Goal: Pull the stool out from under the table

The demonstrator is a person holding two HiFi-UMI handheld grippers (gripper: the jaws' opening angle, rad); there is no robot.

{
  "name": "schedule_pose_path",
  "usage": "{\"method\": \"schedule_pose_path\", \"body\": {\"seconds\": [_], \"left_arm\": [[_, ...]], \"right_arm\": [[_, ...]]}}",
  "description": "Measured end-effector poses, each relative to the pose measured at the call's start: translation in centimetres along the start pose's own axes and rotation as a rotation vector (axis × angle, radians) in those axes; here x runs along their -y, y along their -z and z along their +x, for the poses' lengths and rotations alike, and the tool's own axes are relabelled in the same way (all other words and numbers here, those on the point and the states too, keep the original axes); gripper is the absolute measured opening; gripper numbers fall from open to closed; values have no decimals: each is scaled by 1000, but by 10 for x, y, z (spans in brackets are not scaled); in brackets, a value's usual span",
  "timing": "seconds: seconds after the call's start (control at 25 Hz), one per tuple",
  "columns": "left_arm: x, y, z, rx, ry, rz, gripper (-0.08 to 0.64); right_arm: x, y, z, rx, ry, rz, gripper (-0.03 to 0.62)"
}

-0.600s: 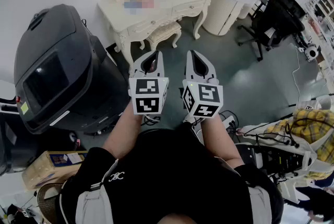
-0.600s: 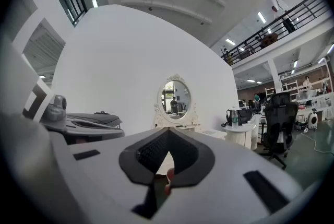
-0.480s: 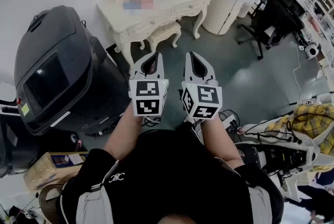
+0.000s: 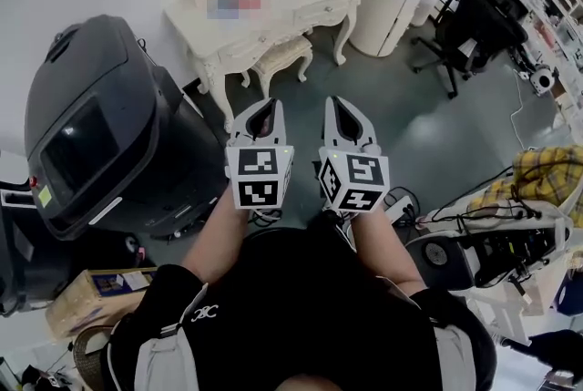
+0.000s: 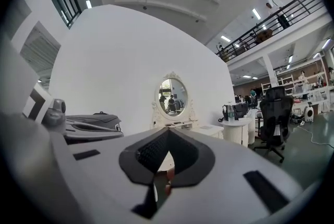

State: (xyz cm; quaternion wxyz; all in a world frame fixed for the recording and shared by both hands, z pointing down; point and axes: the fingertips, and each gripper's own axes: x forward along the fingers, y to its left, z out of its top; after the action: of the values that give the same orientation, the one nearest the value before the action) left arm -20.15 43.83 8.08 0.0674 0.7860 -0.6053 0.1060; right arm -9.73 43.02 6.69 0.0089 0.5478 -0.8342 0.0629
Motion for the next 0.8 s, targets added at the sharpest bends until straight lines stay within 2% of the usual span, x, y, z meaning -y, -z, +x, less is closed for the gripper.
{"method": "schedule_pose_path", "body": {"seconds": [0.36, 0.8], "left_arm": [[8, 15, 13, -38, 8, -15, 0], [21, -2, 86, -62, -18, 3, 2]], "right_arm": [[11, 20, 0, -37, 11, -25, 5], [70, 9, 56, -43, -22, -21, 5]]}}
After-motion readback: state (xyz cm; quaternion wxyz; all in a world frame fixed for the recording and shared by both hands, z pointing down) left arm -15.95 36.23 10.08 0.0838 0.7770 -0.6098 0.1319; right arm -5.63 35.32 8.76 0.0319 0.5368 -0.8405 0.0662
